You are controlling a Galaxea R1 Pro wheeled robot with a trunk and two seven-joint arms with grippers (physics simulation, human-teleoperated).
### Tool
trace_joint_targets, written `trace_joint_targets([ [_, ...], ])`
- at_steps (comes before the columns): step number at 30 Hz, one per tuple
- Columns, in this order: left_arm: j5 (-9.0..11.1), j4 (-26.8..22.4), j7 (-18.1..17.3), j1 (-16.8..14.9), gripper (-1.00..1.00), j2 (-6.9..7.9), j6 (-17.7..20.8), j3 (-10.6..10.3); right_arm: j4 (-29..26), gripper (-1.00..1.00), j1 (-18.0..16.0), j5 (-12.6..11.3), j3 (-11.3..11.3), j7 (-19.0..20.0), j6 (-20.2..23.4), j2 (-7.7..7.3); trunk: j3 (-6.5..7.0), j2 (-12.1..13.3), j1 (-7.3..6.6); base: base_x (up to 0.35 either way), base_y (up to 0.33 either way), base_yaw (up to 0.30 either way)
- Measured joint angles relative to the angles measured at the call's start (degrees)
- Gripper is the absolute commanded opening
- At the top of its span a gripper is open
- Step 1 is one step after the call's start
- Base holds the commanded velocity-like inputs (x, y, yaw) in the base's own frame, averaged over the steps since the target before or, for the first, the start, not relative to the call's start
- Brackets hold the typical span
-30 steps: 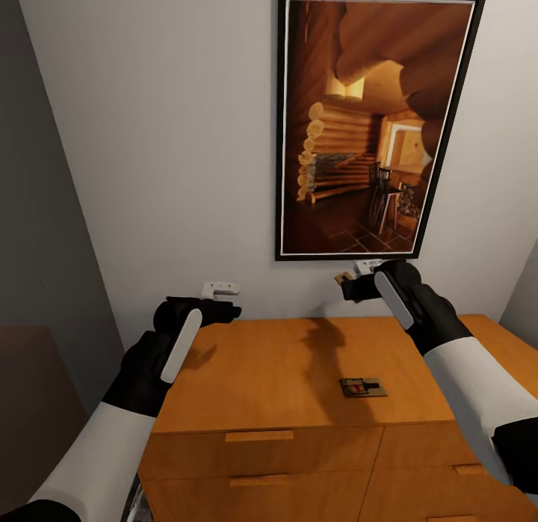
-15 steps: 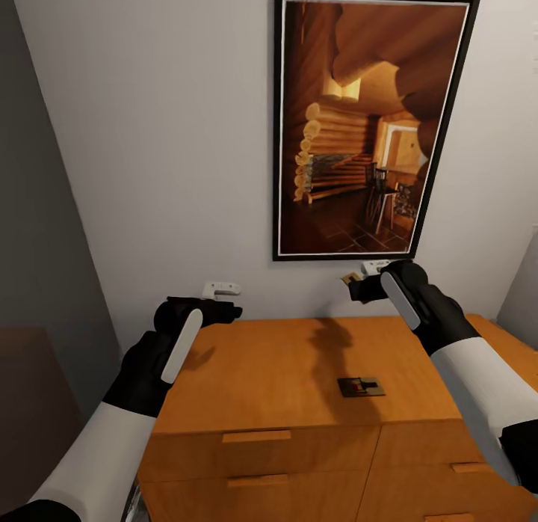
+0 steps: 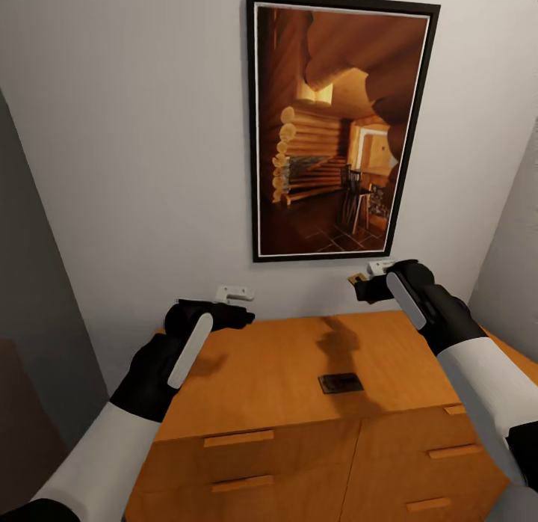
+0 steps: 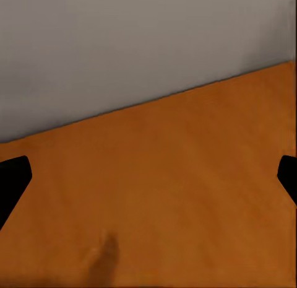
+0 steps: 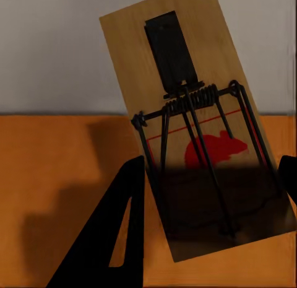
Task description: Take the four mousetraps from the cabinet in the bathroom and place them on the bathroom floor. Make sure all four end up on the same floor surface, and ensure that at least two of them are either under or directly next to the same bathroom sink.
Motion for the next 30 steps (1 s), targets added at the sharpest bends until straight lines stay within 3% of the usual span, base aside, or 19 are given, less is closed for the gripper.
trace_joint_targets([
  [6, 0.7, 0.1, -0.1, 0.0, 1.0, -0.19, 0.0, -1.3, 0.1, -1.0, 0.0, 0.3, 0.0, 0.0, 0.0, -0.24, 0.03, 0.0, 0.0, 0.0, 0.0, -0.058],
  [23, 0.6, -0.1, 0.0, 0.0, 1.0, -0.5, 0.0, -2.4, 0.1, -1.0, 0.0, 0.4, -0.1, 0.0, 0.0, -0.59, 0.43, 0.0, 0.0, 0.0, 0.0, -0.182],
  [26, 0.8, 0.0, -0.4, 0.0, 1.0, -0.42, 0.0, -4.0, 0.1, -1.0, 0.0, 0.4, -0.1, 0.0, 0.0, -0.59, 0.46, 0.0, 0.0, 0.0, 0.0, -0.033],
  [30, 2.8, 0.4, -3.3, 0.0, 1.0, -0.18, 0.0, -7.0, 0.1, -1.0, 0.0, 0.4, -0.1, 0.1, 0.0, -0.61, 0.47, 0.0, 0.0, 0.0, 0.0, -0.012],
])
